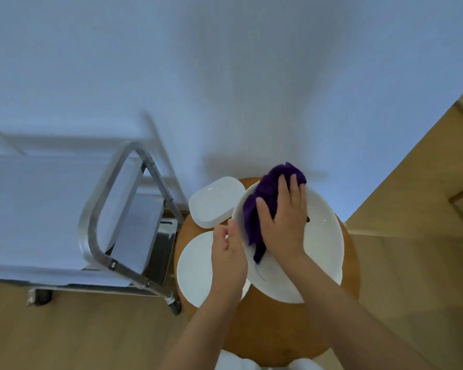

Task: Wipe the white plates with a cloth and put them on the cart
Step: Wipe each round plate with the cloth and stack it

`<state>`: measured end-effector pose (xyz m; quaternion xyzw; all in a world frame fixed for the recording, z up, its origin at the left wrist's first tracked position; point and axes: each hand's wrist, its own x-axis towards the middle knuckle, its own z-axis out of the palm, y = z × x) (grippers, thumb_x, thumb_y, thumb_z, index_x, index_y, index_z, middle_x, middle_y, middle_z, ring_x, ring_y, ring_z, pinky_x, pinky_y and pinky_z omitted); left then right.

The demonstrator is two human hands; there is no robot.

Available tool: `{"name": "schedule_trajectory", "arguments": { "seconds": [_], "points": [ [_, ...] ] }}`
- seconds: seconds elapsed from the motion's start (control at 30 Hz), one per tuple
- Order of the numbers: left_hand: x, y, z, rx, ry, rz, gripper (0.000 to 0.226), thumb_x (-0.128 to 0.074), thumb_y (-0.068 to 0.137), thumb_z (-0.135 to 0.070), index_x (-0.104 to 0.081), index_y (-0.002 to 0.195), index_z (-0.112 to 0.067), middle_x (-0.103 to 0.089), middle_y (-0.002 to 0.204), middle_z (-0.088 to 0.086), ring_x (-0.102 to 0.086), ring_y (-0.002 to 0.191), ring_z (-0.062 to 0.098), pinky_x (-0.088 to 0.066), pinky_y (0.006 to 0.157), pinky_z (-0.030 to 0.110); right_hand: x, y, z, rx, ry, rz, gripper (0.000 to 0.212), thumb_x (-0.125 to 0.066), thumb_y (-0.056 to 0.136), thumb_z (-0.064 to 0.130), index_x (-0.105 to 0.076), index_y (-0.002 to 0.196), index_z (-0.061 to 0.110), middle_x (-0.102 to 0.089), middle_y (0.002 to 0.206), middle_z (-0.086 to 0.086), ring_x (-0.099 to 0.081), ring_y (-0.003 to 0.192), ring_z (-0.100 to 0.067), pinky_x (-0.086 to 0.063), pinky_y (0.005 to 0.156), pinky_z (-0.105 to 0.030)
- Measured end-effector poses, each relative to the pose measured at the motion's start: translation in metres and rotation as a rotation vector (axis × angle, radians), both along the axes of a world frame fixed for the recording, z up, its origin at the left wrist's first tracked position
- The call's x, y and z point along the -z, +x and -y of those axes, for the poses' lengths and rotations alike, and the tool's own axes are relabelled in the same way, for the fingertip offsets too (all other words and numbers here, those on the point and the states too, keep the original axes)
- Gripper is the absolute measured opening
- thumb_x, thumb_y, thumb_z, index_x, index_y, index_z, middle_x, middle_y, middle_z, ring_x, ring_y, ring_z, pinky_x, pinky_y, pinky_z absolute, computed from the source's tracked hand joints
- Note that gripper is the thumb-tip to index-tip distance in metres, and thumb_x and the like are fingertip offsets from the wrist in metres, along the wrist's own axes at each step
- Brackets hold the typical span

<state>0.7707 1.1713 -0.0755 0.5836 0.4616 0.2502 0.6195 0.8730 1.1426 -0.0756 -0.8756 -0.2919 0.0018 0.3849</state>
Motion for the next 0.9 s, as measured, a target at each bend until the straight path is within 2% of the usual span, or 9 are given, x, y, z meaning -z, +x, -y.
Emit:
{"name": "schedule_trajectory", "arguments": {
  "seconds": [0.1, 0.2, 0.33, 0.4, 0.53, 0.63, 0.77, 0.83, 0.9],
  "points": [
    [-0.013, 0.002, -0.018, -0.076, 0.019, 0.095, 0.031, -0.031, 0.098, -0.049, -0.050, 0.090, -0.026, -0.060, 0.088, -0.003, -0.060, 0.075, -0.003, -0.047, 0.056, 0.011, -0.019, -0.023, -0.016, -0.190, 0.039, 0.035, 0.060, -0.034, 0.094, 0.043, -0.020, 0.148, 0.020, -0.020, 0.155, -0.001, -0.013, 0.143, -0.019, -0.006, 0.115, -0.031],
    [-0.022, 0.002, -0.035, -0.141, -0.043, 0.159, 0.030, -0.032, 0.100, -0.048, -0.053, 0.094, -0.027, -0.064, 0.093, -0.002, -0.064, 0.084, 0.007, -0.047, 0.064, 0.021, -0.029, -0.039, -0.019, -0.332, 0.040, 0.051, 0.053, -0.037, 0.096, 0.037, -0.026, 0.146, 0.024, -0.025, 0.154, 0.003, -0.017, 0.141, -0.014, -0.009, 0.115, -0.029],
    [-0.031, -0.005, -0.050, -0.213, -0.109, 0.241, 0.029, -0.038, 0.097, -0.052, -0.056, 0.094, -0.030, -0.068, 0.092, -0.003, -0.067, 0.086, 0.013, -0.051, 0.067, 0.027, -0.031, -0.045, 0.000, -0.547, 0.008, 0.081, 0.049, -0.045, 0.091, 0.028, -0.041, 0.140, 0.024, -0.030, 0.151, 0.004, -0.013, 0.138, -0.004, -0.001, 0.112, -0.019],
    [-0.035, -0.009, -0.058, -0.222, -0.123, 0.237, 0.032, -0.037, 0.095, -0.057, -0.055, 0.092, -0.031, -0.066, 0.095, 0.001, -0.065, 0.088, 0.019, -0.052, 0.068, 0.033, -0.029, -0.044, 0.018, -0.591, -0.032, 0.140, 0.047, -0.049, 0.086, 0.025, -0.052, 0.133, 0.021, -0.039, 0.146, 0.002, -0.020, 0.135, -0.006, -0.010, 0.111, -0.024],
    [-0.039, -0.013, -0.066, -0.187, -0.043, 0.203, 0.030, -0.036, 0.094, -0.058, -0.052, 0.087, -0.034, -0.062, 0.094, 0.000, -0.060, 0.086, 0.017, -0.049, 0.064, 0.030, -0.026, -0.023, 0.047, -0.460, -0.109, 0.340, 0.044, -0.060, 0.073, 0.017, -0.066, 0.115, 0.011, -0.058, 0.129, -0.008, -0.052, 0.121, -0.030, -0.036, 0.100, -0.043],
    [-0.038, -0.014, -0.064, -0.129, 0.073, 0.139, 0.036, -0.035, 0.094, -0.058, -0.049, 0.086, -0.026, -0.056, 0.081, -0.001, -0.055, 0.075, 0.014, -0.045, 0.060, 0.028, -0.026, -0.001, 0.053, -0.300, -0.222, 0.447, 0.044, -0.057, 0.073, 0.018, -0.066, 0.113, 0.004, -0.062, 0.122, -0.015, -0.058, 0.113, -0.035, -0.040, 0.097, -0.049],
    [-0.041, -0.011, -0.055, -0.049, 0.223, 0.102, 0.030, -0.035, 0.096, -0.051, -0.043, 0.080, -0.027, -0.049, 0.066, -0.010, -0.053, 0.056, -0.002, -0.040, 0.047, 0.014, -0.027, 0.010, 0.038, -0.102, -0.247, 0.444, 0.045, -0.038, 0.088, 0.018, -0.057, 0.122, -0.004, -0.056, 0.127, -0.023, -0.050, 0.120, -0.041, -0.036, 0.101, -0.054],
    [-0.045, -0.007, -0.050, -0.001, 0.298, 0.121, 0.027, -0.037, 0.097, -0.046, -0.041, 0.079, -0.026, -0.050, 0.060, -0.013, -0.052, 0.050, -0.008, -0.039, 0.044, 0.010, -0.028, 0.008, 0.021, -0.029, -0.186, 0.331, 0.043, -0.041, 0.095, 0.016, -0.047, 0.133, -0.002, -0.045, 0.138, -0.022, -0.038, 0.131, -0.039, -0.030, 0.108, -0.050],
    [-0.048, -0.003, -0.048, 0.045, 0.373, 0.105, 0.026, -0.038, 0.097, -0.045, -0.039, 0.078, -0.028, -0.054, 0.057, -0.018, -0.052, 0.052, -0.004, -0.041, 0.050, 0.017, -0.033, 0.004, 0.003, -0.003, -0.061, 0.131, 0.048, -0.038, 0.099, 0.022, -0.032, 0.143, 0.006, -0.029, 0.151, -0.014, -0.021, 0.140, -0.030, -0.017, 0.115, -0.041]
  ]
}}
